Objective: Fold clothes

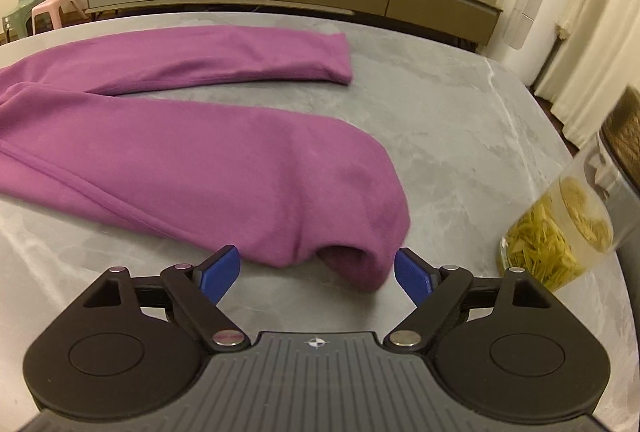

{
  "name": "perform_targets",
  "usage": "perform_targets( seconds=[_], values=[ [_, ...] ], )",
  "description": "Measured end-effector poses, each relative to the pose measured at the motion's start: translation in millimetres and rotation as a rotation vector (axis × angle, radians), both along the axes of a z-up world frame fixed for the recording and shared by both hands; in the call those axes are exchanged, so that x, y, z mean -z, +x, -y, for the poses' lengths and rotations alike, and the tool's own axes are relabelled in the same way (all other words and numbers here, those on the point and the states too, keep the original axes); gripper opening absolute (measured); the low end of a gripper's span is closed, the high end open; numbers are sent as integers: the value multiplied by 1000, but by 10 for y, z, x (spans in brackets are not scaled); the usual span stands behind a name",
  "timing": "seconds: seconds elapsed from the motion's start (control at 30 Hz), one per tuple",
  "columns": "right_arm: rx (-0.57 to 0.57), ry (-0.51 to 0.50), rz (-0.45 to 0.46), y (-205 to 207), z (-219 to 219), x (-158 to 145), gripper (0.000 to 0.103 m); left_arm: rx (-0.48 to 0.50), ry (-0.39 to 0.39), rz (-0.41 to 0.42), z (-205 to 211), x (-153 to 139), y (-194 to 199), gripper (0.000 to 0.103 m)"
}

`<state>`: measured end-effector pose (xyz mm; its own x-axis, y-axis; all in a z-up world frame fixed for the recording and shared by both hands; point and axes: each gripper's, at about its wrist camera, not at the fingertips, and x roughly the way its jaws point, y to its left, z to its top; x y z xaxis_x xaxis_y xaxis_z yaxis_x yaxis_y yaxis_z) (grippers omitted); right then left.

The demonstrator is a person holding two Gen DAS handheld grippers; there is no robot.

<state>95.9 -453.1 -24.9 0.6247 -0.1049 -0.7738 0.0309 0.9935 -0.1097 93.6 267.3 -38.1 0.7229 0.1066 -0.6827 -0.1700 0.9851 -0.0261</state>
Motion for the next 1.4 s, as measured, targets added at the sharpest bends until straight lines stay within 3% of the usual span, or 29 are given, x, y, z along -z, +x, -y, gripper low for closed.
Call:
perform_targets(
  seconds=[0.07,0.13,0.17,0.2,0.23,0.27,0.33,0.47,0.6,0.67,0.7,0.77,0.83,0.87,0.9,1.03,1.13,1.37,1.4],
  values=[
    [-9,-2,16,-7,48,26,85,-1,-19,47,47,-113,-24,24],
    [-20,2,41,-15,98,21,76,-3,-52,113,58,-272,-70,24],
    [-16,11,51,-12,133,4,68,-13,-88,158,18,-390,-115,24],
    [-11,19,61,-9,167,-13,49,-25,-127,202,-31,-510,-162,24],
    [2,25,68,-9,198,-35,39,-38,-168,251,-89,-639,-217,24],
    [4,35,78,-20,219,-70,37,-51,-213,305,-157,-772,-284,24],
    [2,69,103,-55,252,-171,19,-76,-281,396,-281,-981,-399,24],
    [-1,206,186,-198,302,-453,10,-116,-366,519,-478,-1275,-548,24],
    [8,514,299,-346,449,-784,7,-230,-406,590,-762,-1507,-503,23],
    [22,609,335,-302,501,-904,7,-319,-398,584,-931,-1583,-392,23],
    [70,537,316,-172,468,-897,7,-352,-363,534,-986,-1571,-283,23],
    [157,223,252,155,239,-716,8,-399,-299,381,-1045,-1392,-28,23],
    [174,120,147,391,115,-386,11,-416,-323,268,-1081,-1124,112,24],
    [166,136,103,459,99,-278,14,-409,-319,224,-1079,-1019,160,24],
    [157,151,62,517,82,-180,22,-400,-296,192,-1069,-956,189,24],
    [46,183,104,223,-4,-340,91,-342,-199,169,-1062,-959,92,24],
    [-37,208,134,3,-67,-456,94,-321,-172,163,-1121,-970,-40,24],
    [-107,239,40,-104,-71,-221,94,-331,-160,124,-1143,-869,-150,24],
    [-112,252,19,-81,-96,-176,81,-340,-150,132,-1127,-880,-155,24]
  ],
)
